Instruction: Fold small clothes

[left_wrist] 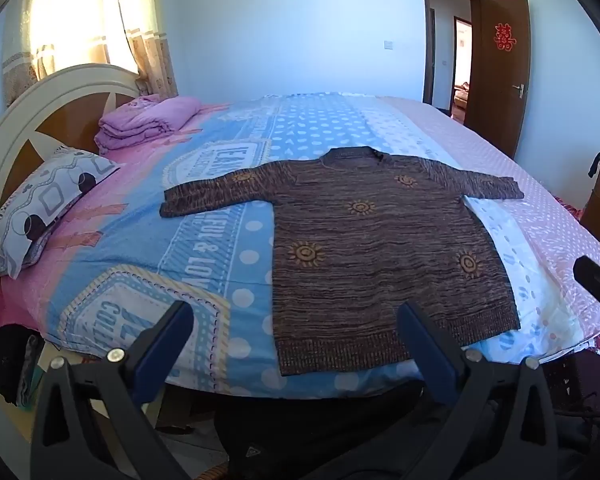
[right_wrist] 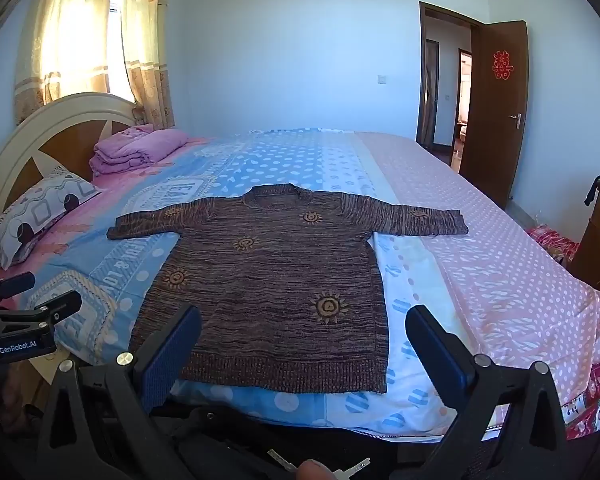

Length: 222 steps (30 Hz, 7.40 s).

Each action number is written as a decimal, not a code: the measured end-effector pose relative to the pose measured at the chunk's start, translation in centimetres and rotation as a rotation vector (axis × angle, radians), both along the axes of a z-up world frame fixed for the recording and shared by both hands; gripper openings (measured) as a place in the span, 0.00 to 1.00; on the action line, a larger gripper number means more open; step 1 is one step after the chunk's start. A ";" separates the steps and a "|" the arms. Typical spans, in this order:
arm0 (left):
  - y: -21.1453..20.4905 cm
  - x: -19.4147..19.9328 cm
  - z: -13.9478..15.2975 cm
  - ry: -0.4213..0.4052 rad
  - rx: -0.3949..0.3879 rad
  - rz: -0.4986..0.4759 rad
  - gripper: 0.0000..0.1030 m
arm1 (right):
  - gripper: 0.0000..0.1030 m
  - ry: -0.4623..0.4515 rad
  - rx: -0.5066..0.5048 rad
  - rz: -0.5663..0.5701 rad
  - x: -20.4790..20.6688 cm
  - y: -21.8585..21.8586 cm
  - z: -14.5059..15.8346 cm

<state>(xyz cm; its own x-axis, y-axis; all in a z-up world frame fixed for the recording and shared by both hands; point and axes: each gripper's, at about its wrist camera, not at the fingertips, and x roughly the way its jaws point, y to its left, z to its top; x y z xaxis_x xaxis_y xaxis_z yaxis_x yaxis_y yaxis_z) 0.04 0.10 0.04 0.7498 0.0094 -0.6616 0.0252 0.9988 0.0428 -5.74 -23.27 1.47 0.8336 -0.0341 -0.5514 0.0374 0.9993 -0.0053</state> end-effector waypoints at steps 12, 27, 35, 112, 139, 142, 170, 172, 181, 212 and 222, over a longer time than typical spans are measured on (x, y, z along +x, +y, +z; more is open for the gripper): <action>-0.4 0.2 0.8 -0.018 0.002 -0.010 1.00 | 0.99 0.004 0.008 -0.003 0.3 -1.1 -1.2; -0.4 -0.3 1.2 -0.050 0.005 -0.015 1.00 | 0.99 0.015 0.025 -0.014 0.5 -0.9 -0.6; -0.5 -0.2 1.1 -0.052 0.004 -0.018 1.00 | 0.99 0.019 0.027 -0.014 0.5 -1.0 -0.7; -1.9 7.2 -3.0 0.068 0.061 -0.060 1.00 | 0.99 0.164 0.064 -0.068 7.4 -5.0 -7.8; -5.0 28.6 -7.9 -0.012 0.252 0.092 1.00 | 0.68 0.293 0.125 -0.259 27.3 -24.3 -10.1; -4.6 31.0 -8.5 0.006 0.267 0.121 1.00 | 0.68 0.301 0.131 -0.316 29.4 -27.3 -10.5; -3.3 36.8 -11.8 0.128 0.193 0.221 1.00 | 0.09 0.361 0.216 -0.364 40.7 -34.8 -11.7; -3.0 36.4 -11.4 0.119 0.178 0.216 1.00 | 0.09 0.335 0.184 -0.338 40.5 -33.3 -10.3; -2.3 35.2 -10.7 0.104 0.108 0.192 1.00 | 0.09 0.226 0.065 -0.169 40.8 -23.7 -3.0; -8.4 36.1 -8.7 0.120 0.095 -0.023 1.00 | 0.65 0.347 0.254 0.139 36.7 -11.6 -12.7; -14.7 37.0 -10.3 0.232 -0.042 -0.100 0.74 | 0.66 0.246 0.216 0.010 33.6 -17.1 -13.6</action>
